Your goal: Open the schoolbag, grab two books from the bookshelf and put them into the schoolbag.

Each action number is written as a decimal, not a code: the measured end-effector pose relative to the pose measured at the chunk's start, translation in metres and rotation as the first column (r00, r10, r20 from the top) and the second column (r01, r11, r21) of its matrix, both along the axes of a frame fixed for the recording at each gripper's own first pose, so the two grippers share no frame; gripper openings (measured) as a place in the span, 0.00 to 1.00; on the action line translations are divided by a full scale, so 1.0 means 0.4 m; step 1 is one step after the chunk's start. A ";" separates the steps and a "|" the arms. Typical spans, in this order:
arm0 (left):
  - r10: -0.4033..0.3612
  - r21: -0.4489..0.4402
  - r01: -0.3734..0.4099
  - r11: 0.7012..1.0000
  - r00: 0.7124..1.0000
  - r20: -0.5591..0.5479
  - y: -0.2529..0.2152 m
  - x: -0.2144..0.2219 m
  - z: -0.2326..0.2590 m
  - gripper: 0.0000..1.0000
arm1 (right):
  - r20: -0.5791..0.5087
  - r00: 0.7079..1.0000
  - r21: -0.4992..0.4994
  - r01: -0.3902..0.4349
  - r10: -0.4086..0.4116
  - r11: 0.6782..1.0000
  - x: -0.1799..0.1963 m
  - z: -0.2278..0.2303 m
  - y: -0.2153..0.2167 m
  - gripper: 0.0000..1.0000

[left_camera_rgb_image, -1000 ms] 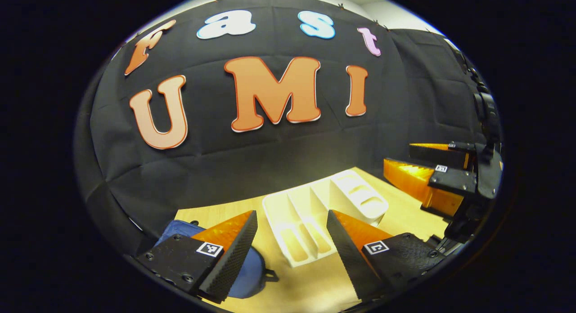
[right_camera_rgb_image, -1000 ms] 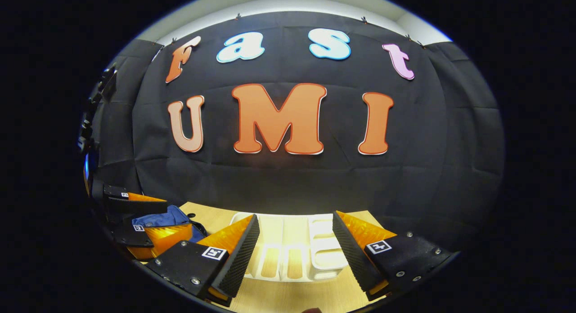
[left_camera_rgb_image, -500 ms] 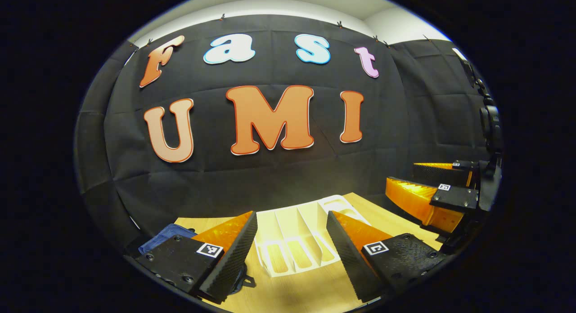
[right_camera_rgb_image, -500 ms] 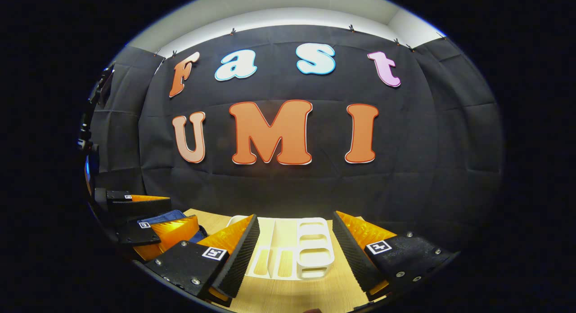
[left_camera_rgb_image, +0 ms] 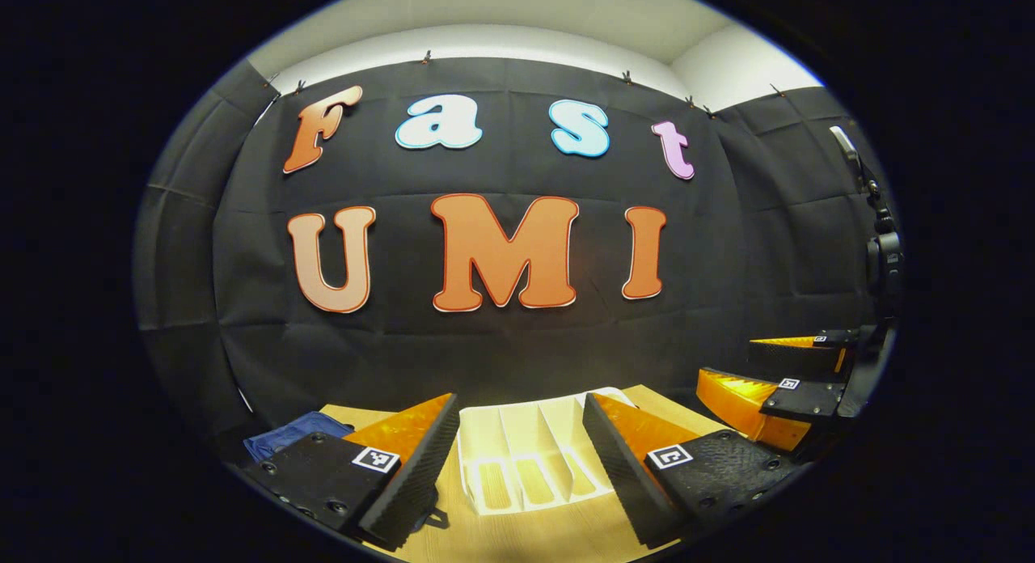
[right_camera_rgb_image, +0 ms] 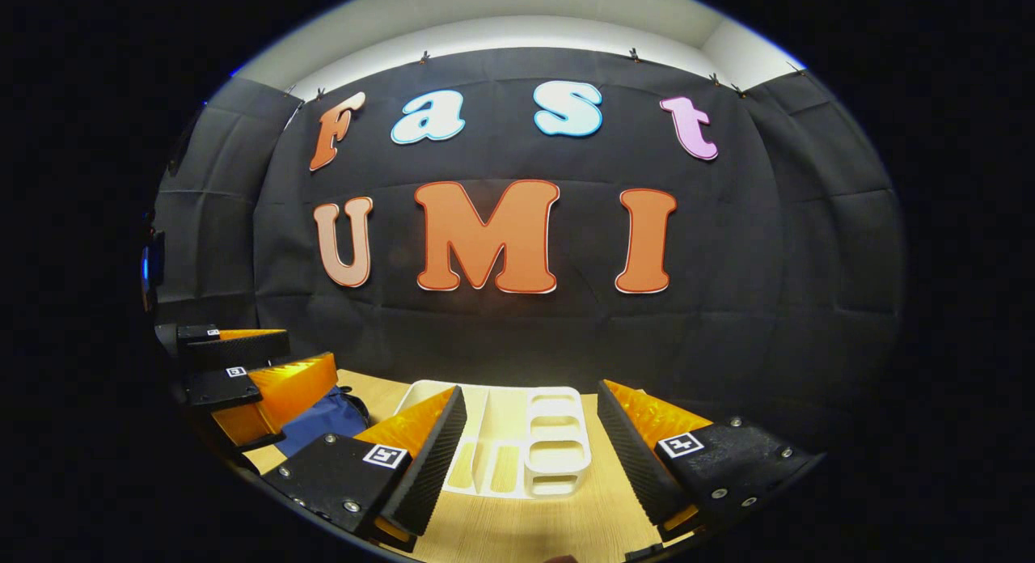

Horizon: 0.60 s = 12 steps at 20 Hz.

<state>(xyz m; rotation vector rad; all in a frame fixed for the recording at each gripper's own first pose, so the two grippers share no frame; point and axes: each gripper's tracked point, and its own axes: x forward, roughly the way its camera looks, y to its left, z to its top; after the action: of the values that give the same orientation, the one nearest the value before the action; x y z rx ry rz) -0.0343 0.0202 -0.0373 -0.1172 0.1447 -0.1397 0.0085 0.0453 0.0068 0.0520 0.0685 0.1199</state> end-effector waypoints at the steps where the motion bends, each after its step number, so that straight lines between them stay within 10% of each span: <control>1: 0.002 -0.006 -0.001 1.000 1.000 0.009 0.000 -0.003 0.005 0.95 | 0.000 1.000 -0.006 -0.001 0.001 1.000 -0.002 0.001 0.003 0.96; 12: 0.058 -0.015 -0.057 0.998 0.997 0.042 0.060 0.002 0.021 0.95 | 0.011 1.000 -0.036 0.018 -0.017 0.999 -0.011 -0.002 0.001 0.97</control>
<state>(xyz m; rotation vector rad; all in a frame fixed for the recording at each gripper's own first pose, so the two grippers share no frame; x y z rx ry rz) -0.0336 0.0443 -0.0288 -0.1317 0.0978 -0.0859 0.0039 0.0457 0.0061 0.0155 0.0601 0.1015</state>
